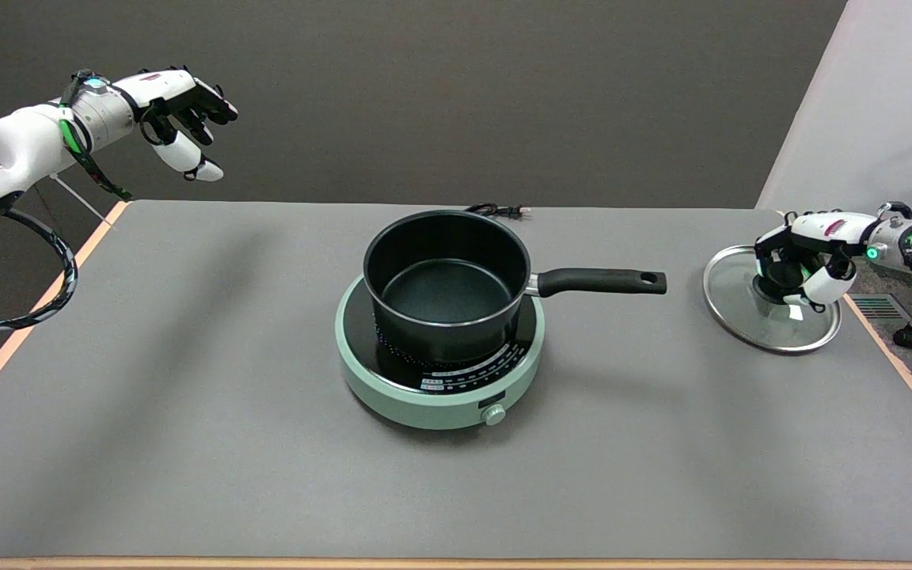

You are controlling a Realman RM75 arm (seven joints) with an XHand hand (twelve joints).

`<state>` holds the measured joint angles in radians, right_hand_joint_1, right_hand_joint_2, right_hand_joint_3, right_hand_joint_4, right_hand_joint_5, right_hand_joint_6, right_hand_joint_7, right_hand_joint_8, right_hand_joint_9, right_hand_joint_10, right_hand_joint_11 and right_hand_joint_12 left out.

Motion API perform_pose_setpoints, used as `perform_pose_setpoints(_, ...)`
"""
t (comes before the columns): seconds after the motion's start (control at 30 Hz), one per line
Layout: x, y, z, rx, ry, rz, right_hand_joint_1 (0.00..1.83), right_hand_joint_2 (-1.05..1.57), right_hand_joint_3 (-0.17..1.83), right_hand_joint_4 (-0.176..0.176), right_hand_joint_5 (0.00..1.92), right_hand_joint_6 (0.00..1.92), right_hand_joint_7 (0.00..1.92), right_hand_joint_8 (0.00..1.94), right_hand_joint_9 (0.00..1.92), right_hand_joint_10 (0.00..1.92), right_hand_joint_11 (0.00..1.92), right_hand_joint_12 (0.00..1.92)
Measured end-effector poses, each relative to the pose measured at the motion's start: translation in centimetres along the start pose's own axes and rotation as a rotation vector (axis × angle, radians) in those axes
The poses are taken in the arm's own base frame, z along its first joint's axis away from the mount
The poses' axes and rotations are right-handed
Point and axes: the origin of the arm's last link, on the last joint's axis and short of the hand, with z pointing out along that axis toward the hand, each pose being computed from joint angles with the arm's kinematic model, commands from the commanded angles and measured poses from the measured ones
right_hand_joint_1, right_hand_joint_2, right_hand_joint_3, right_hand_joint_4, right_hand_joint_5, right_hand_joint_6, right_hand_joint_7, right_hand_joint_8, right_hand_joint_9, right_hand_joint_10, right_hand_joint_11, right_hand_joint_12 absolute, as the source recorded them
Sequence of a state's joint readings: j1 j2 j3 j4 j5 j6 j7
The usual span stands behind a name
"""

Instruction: Place the pot lid onto the table.

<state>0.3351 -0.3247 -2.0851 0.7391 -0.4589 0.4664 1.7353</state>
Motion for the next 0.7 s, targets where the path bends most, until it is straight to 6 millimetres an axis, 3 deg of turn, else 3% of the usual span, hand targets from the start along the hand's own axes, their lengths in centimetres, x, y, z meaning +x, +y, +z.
perform_pose_setpoints(0.23,-0.57,0.08,0.24,-0.012,-0.009,0.004,1.37,0.77,0.76,0.176,0.65,1.35,0.94,1.32,0.84,1.67,0.69,1.47)
perform_pose_setpoints(0.3,-0.59,0.11,0.29,-0.015,-0.009,0.005,1.37,0.86,0.57,0.176,0.69,1.18,0.93,1.25,0.84,1.57,0.72,1.45)
perform_pose_setpoints(0.33,-0.60,0.12,0.32,-0.017,-0.008,0.006,1.36,0.92,0.45,0.176,0.70,1.00,0.91,1.22,0.85,1.46,0.72,1.45)
perform_pose_setpoints(0.43,-0.54,0.15,0.38,-0.021,-0.005,0.009,1.36,0.96,0.33,0.176,0.73,0.80,0.93,1.14,0.89,1.20,0.73,1.49)
perform_pose_setpoints(0.47,-0.49,0.15,0.40,-0.021,-0.003,0.009,1.29,0.87,0.51,0.176,0.73,0.74,0.93,0.96,0.89,1.11,0.71,1.49)
perform_pose_setpoints(0.5,-0.42,0.15,0.42,-0.022,-0.001,0.010,1.13,0.65,0.90,0.176,0.73,0.63,0.93,0.56,0.88,0.95,0.66,1.48)
perform_pose_setpoints(0.53,-0.36,0.16,0.45,-0.023,0.001,0.010,1.09,0.62,0.92,0.173,0.71,0.51,0.89,0.42,0.86,0.81,0.58,1.45)
perform_pose_setpoints(0.63,-0.19,0.19,0.52,-0.028,0.006,0.011,1.12,0.57,1.04,0.138,0.61,0.35,0.69,0.20,0.64,0.48,0.51,1.17)
perform_pose_setpoints(0.7,-0.06,0.14,0.57,-0.026,0.010,0.012,1.11,0.42,1.15,0.086,0.46,0.19,0.40,0.17,0.38,0.25,0.39,0.84)
